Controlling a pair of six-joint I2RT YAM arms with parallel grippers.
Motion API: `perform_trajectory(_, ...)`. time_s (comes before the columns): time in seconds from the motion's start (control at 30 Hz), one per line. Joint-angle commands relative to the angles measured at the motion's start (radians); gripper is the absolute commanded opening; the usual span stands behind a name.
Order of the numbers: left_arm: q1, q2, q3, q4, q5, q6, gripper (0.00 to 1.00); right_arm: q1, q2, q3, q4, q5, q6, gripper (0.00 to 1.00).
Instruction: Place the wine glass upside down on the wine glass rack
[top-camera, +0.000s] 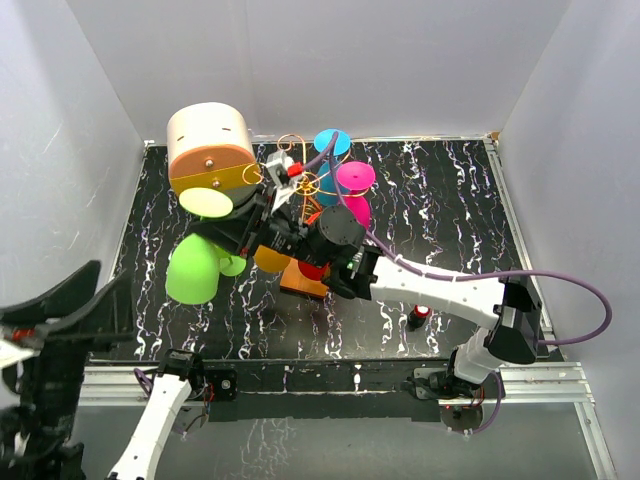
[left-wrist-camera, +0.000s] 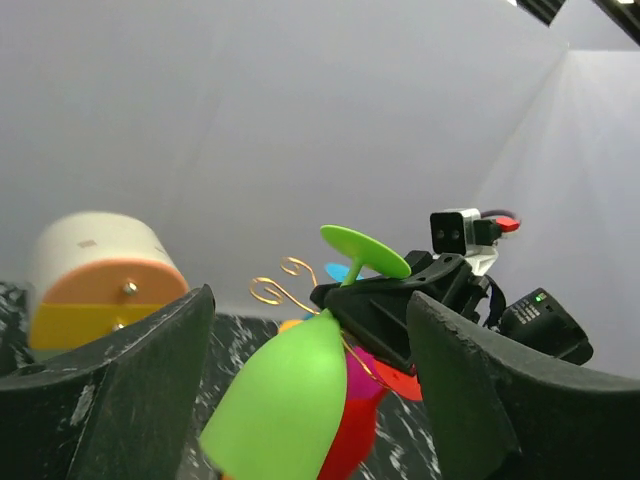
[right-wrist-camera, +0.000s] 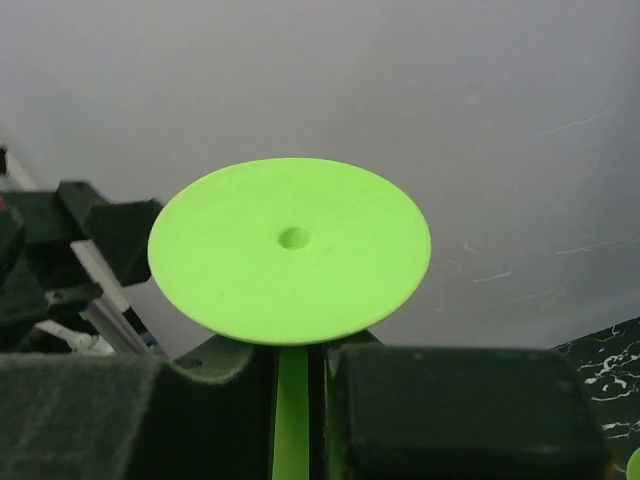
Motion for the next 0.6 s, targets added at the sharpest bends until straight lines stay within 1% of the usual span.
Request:
perform_trajectory(0.0,0.005,0.115,0.026,-0.096,0.119,-0.183,0.78,0.04,-0.062,-0.029,0.133,-0.116,-0.216,0.0)
perform_trajectory(0.1,0.005,0.116,0.035,-0.127,0.095,-0.29,0.79,0.042,-0.06,-0.046,0.133,-0.12,-0.287,0.0)
perform_trajectory(0.17,0.005,0.116,0.015,-0.11,0.111,-0.378,0.8,0.045,-0.067,-0.055,0.135,-0.116,-0.341,0.0)
perform_trajectory(0.23,0.005,0.12,-0.018,-0.038,0.203,-0.381,0.84,0.046,-0.078,-0.062,0.135,-0.11,-0.394,0.0)
perform_trajectory(0.27,0.006,0.125,-0.026,-0.012,0.246,-0.379,0.89,0.046,-0.084,-0.068,0.135,-0.114,-0.422,0.0)
perform_trajectory(0.33,0.008,0.135,-0.027,-0.004,0.261,-0.404,0.97,0.046,-0.097,-0.084,0.135,-0.115,-0.472,0.0)
perform_trajectory(0.37,0.008,0.137,-0.026,-0.005,0.252,-0.412,0.98,0.046,-0.103,-0.092,0.133,-0.118,-0.496,0.0)
perform_trajectory(0.47,0.008,0.129,-0.031,-0.001,0.215,-0.44,0.99,0.046,-0.121,-0.109,0.116,-0.116,-0.555,0.0)
perform_trajectory(0.57,0.009,0.103,-0.073,0.05,0.228,-0.477,0.99,0.046,-0.139,-0.133,0.119,-0.115,-0.583,0.0)
